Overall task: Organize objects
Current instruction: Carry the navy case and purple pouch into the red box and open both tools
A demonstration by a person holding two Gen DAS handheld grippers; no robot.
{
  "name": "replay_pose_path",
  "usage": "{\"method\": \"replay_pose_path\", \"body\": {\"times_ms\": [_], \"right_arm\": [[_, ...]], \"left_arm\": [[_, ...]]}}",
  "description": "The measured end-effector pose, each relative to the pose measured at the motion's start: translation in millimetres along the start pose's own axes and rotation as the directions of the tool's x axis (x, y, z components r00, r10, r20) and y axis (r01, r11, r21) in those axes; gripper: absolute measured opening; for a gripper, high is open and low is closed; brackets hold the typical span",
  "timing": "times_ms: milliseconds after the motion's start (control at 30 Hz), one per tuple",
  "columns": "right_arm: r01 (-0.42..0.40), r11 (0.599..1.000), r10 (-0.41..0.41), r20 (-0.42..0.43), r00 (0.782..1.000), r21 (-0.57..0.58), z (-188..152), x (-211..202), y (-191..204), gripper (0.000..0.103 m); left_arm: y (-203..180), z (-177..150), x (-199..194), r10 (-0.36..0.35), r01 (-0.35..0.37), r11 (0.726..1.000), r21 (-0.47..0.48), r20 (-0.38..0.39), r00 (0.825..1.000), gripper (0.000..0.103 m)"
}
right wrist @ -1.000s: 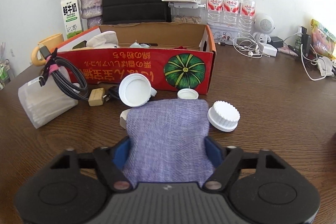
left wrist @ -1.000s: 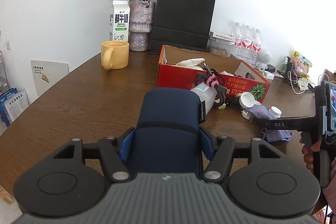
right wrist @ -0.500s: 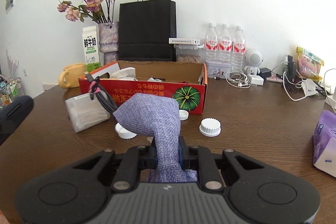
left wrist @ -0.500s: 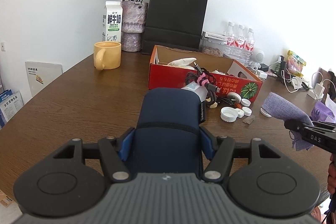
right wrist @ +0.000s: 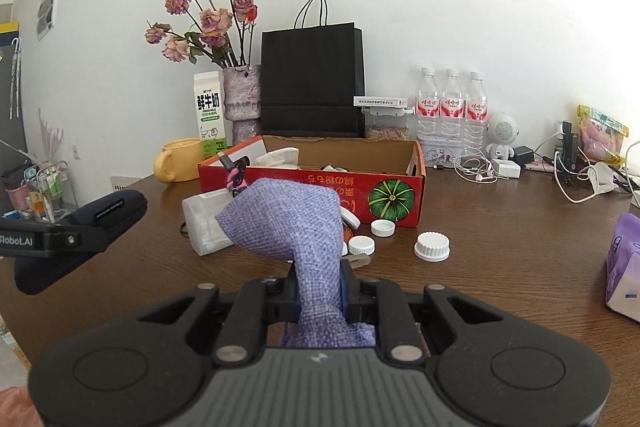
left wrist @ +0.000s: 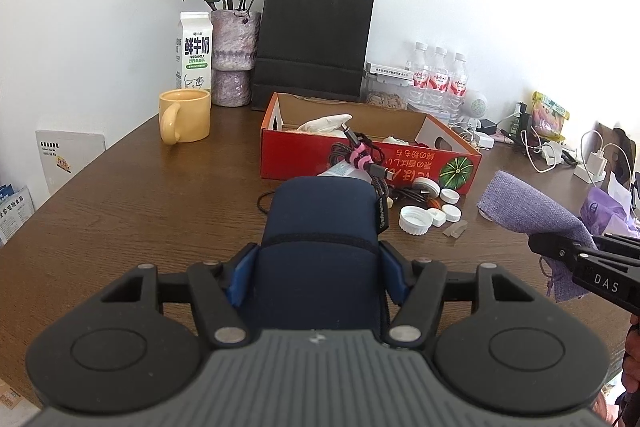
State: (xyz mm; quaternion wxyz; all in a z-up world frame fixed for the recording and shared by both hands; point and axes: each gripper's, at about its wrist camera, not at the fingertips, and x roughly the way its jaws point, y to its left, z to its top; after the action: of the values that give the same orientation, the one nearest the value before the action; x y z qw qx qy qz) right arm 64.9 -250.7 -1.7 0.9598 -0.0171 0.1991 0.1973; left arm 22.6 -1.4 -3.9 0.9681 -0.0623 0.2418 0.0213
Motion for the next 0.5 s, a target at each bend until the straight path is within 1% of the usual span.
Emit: {"method": "replay_pose_path", "body": {"times_ms": [133, 267, 367, 500], "right_arm": [[-0.011, 1.000, 0.011, 0.023, 1.000, -0.006, 10, 5, 3, 0.015], [-0.017, 1.000, 0.018, 0.065, 0.998, -0.015, 30, 17, 6, 0.015], [-0.015, 1.000, 0.016, 0.088, 0.996, -0.017, 46, 32, 6, 0.015], [-0.009, 1.000, 0.010, 0.110, 0.994, -0.012, 68, 57, 4, 0.015]], "left_arm": [[-4, 14, 1, -0.005, 0.004, 1.000, 0.011, 0.043, 0.999, 0.063], [-11, 37, 7, -0.020, 0.017, 0.999, 0.030, 0.105, 0.994, 0.063], [-19, 57, 16, -0.038, 0.032, 0.999, 0.043, 0.143, 0.989, 0.063], [-29, 84, 37, -0.054, 0.045, 0.997, 0.054, 0.176, 0.983, 0.063]]}}
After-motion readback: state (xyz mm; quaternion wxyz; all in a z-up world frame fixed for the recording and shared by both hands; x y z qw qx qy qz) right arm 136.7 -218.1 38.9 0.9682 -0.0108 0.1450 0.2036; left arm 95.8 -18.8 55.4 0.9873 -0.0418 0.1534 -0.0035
